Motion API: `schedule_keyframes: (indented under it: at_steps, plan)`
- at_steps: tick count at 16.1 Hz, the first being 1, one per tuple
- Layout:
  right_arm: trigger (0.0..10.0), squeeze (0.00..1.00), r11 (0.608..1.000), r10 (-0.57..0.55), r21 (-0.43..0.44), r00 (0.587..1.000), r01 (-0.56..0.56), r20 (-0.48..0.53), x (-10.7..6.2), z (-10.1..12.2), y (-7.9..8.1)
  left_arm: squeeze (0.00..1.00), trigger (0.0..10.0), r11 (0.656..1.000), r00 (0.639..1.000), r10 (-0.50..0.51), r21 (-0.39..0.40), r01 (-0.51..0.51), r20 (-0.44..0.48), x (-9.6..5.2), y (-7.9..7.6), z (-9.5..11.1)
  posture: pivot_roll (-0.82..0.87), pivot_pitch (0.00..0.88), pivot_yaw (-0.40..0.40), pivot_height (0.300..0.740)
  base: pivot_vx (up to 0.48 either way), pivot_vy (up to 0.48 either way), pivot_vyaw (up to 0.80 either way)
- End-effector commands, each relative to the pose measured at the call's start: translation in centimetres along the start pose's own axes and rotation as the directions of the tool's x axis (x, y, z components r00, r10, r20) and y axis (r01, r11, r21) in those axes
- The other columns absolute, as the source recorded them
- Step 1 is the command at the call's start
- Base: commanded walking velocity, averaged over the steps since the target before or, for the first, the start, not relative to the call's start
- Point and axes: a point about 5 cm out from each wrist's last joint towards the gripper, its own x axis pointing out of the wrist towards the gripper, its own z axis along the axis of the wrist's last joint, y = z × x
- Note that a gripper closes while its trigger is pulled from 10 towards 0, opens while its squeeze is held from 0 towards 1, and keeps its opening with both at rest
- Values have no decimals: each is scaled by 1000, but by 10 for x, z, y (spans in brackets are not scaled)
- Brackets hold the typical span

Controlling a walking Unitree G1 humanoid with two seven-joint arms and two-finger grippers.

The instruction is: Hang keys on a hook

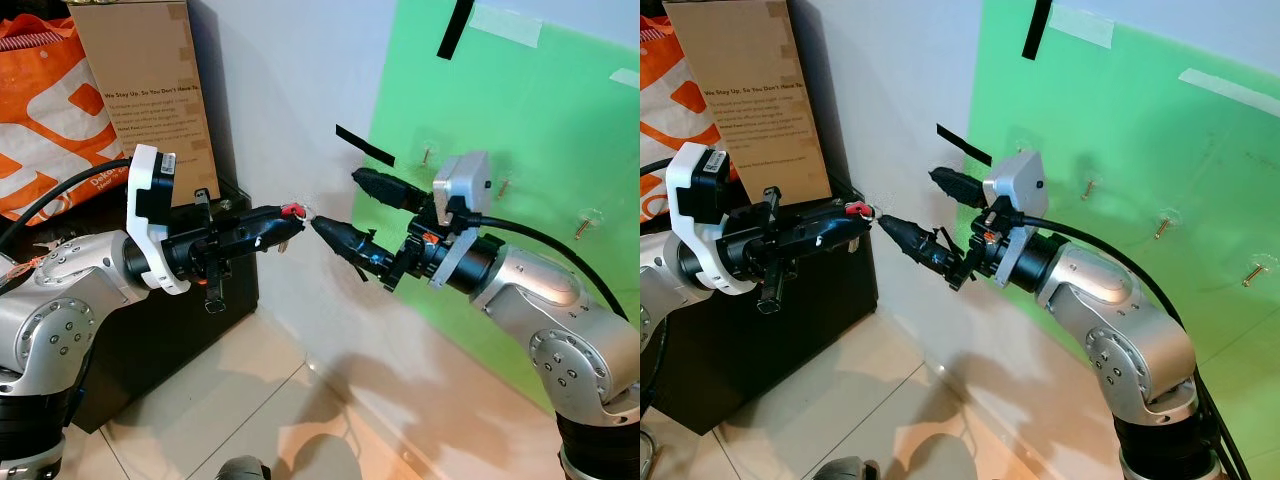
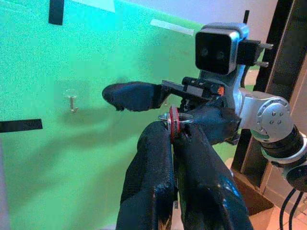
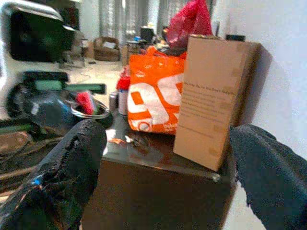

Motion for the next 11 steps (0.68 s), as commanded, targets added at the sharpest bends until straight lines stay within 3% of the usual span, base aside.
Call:
schedule_keyframes:
  at_steps: [1,4,6,11]
  plan:
    - [4863,0,999,34,-28,998,-33,45,0,11,3,0,0,1000,1000,-5,8,5,-10,1,0,3,64,0,-28,740,0,0,0]
    - [3451,0,998,53,-27,997,-51,53,3,12,5,0,0,1000,1000,-10,5,10,-15,2,-1,4,67,0,-27,740,0,0,0]
    - [3216,0,998,61,-27,997,-60,54,3,12,6,0,0,1000,1000,-12,3,12,-17,2,-1,4,66,0,-27,740,0,0,0]
    - [3961,0,997,68,-32,996,-66,57,5,13,7,0,0,1000,1000,-19,2,19,-21,3,-1,3,63,0,-27,740,0,0,0]
